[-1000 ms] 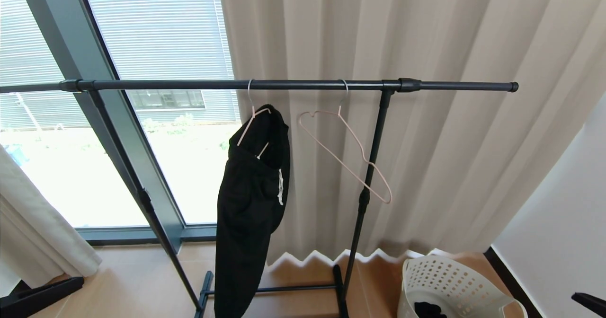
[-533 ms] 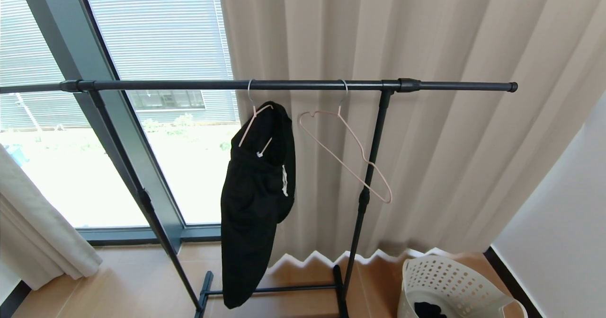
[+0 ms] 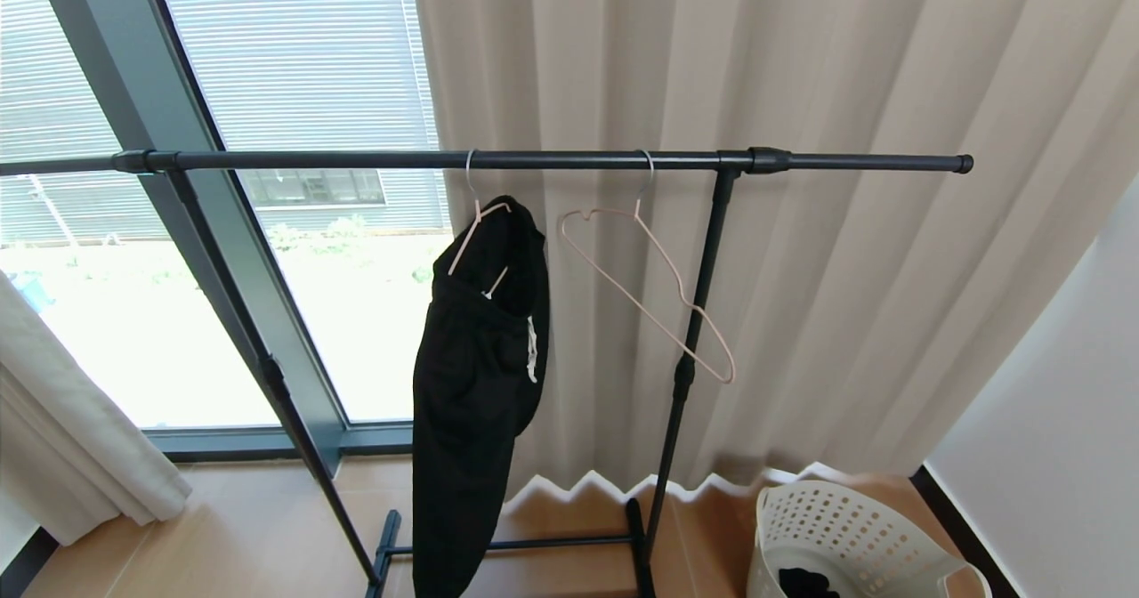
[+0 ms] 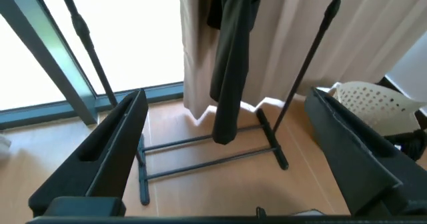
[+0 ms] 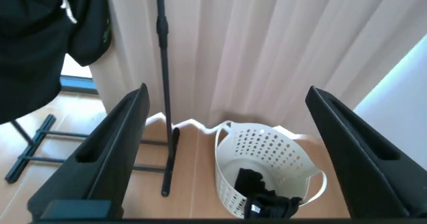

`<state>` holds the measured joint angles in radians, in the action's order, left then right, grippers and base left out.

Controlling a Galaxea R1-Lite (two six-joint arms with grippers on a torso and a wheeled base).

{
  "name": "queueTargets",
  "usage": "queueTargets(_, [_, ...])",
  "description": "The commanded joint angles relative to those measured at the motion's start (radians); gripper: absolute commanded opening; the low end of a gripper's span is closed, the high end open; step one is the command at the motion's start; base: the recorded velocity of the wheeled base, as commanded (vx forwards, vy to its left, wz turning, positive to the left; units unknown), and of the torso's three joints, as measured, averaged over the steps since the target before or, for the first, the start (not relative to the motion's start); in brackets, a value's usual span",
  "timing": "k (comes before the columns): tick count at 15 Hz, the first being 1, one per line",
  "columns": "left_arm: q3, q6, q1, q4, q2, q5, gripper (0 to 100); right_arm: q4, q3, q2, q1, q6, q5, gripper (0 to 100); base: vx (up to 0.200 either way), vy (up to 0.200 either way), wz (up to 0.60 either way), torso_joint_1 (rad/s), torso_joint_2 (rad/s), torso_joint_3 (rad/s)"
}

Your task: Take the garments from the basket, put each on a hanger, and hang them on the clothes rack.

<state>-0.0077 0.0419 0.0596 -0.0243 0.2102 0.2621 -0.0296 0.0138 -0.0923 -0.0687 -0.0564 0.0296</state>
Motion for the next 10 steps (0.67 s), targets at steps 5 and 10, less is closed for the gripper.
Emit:
queueTargets(5, [-0.002,-0.051,-0.101,-0.002,-0.130,-0.001,100,0.003,-0.003,0.089,0.067,-0.002,-0.003,100,0.000,0.000,0.00,0.000,0.00,0.000])
queueTargets(10, [0.000,-0.019,-0.052,0.003,-0.209,-0.060,100,0.007,-0.005,0.089,0.067,0.000,-0.002,100,0.000,0.000,0.00,0.000,0.00,0.000])
